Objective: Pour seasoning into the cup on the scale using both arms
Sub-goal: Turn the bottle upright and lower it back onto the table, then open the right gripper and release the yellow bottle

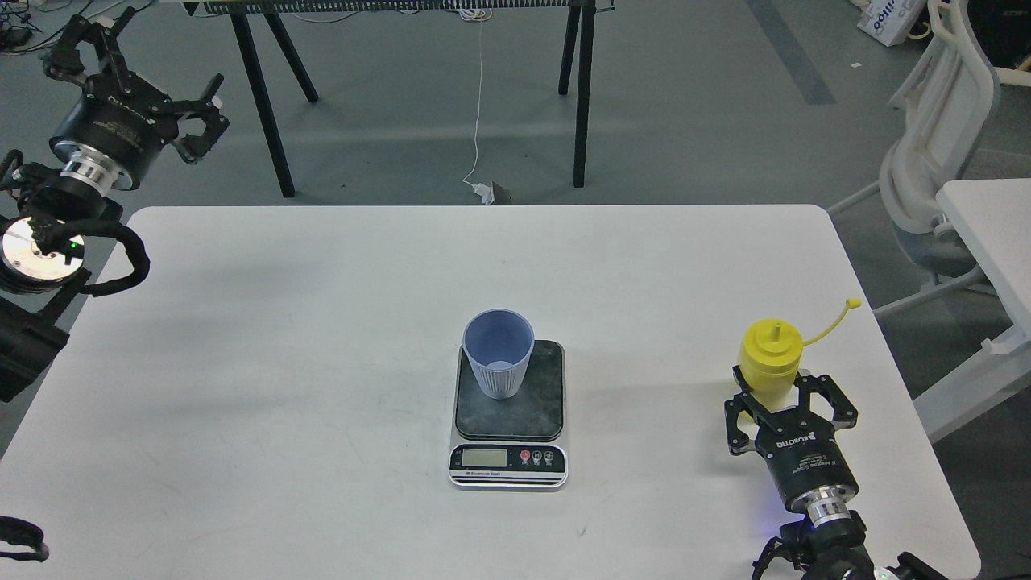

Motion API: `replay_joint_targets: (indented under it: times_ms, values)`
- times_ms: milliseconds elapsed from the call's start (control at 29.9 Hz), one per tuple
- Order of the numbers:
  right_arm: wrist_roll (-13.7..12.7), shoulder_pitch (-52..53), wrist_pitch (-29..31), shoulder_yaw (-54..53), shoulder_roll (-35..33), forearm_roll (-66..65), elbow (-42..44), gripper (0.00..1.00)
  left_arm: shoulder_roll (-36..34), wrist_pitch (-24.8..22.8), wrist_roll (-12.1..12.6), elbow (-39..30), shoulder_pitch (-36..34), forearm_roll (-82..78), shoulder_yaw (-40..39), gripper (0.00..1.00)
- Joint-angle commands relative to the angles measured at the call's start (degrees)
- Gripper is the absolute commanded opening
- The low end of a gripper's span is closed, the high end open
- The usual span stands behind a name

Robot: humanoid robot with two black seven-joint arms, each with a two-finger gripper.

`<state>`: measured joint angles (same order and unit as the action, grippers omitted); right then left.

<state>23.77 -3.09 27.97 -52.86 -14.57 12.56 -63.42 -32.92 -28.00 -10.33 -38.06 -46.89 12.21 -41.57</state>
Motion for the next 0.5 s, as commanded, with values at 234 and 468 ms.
replay_joint_targets:
  times_ms: [234, 468]
  values:
    - [0.22, -4.02, 0.03, -0.84, -0.19, 0.09, -3.28, 0.99, -0.13, 0.0, -0.13, 0.01, -0.04, 0.0, -0.09, 1.0]
    - [0.48, -9.82, 0.03, -1.46, -3.71, 0.09, -4.07, 0.99, -0.04, 0.0, -0.31, -0.08, 0.05, 0.09, -0.27, 1.0]
